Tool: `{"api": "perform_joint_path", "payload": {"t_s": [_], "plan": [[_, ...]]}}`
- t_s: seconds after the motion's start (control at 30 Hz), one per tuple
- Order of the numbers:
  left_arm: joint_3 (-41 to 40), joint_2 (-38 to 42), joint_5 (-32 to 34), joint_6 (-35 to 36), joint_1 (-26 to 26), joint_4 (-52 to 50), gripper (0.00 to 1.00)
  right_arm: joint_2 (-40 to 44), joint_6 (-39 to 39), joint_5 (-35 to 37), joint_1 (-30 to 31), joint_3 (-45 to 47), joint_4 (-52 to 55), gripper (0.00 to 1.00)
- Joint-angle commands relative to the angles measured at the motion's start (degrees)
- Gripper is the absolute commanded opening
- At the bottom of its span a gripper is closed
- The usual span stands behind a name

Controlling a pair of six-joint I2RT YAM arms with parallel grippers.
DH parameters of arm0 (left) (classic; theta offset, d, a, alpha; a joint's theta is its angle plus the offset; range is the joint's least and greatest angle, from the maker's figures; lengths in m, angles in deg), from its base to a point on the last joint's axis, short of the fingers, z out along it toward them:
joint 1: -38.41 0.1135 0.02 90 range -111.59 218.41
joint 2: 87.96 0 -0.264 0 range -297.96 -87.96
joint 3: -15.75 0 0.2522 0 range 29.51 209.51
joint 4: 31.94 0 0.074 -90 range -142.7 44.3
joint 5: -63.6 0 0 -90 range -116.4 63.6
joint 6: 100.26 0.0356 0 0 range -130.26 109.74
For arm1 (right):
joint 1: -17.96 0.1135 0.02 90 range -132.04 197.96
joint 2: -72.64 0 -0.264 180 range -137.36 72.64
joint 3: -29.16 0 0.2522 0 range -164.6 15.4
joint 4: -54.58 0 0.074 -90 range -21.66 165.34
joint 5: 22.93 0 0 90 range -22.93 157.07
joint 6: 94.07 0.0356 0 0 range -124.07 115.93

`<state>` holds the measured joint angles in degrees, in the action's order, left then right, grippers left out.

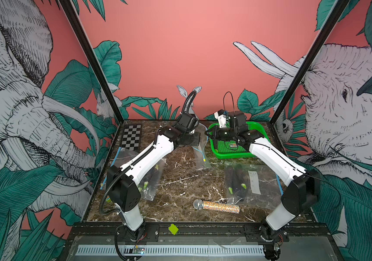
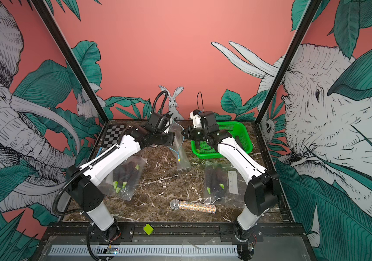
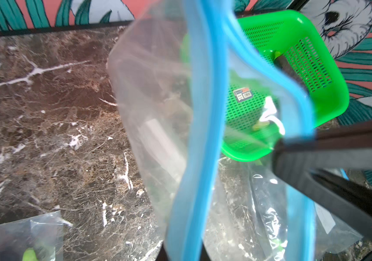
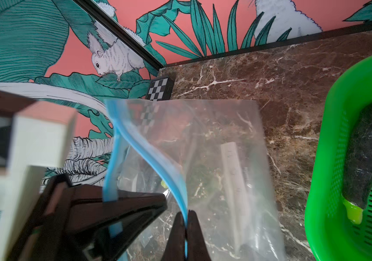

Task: Place the eggplant in a zip-top bag and seal the zipper
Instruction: Open the zipper of the food storage bag at the center of the board.

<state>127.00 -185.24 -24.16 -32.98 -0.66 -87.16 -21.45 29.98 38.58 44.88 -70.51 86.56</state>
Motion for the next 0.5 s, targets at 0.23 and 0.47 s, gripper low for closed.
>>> {"api": "perform_joint_path", "payload": {"t_s": [0.23, 0.47], "plan": [[4.4, 1.8, 4.3, 2.3, -0.1, -6.0, 0.0, -1.7, -0.9, -4.2, -1.0, -1.4, -2.1, 0.0], [10.2, -0.5, 10.8, 4.0, 0.5, -12.0, 0.0, -1.5, 0.1, -17.7, -5.4, -3.4, -7.2, 0.4]]}}
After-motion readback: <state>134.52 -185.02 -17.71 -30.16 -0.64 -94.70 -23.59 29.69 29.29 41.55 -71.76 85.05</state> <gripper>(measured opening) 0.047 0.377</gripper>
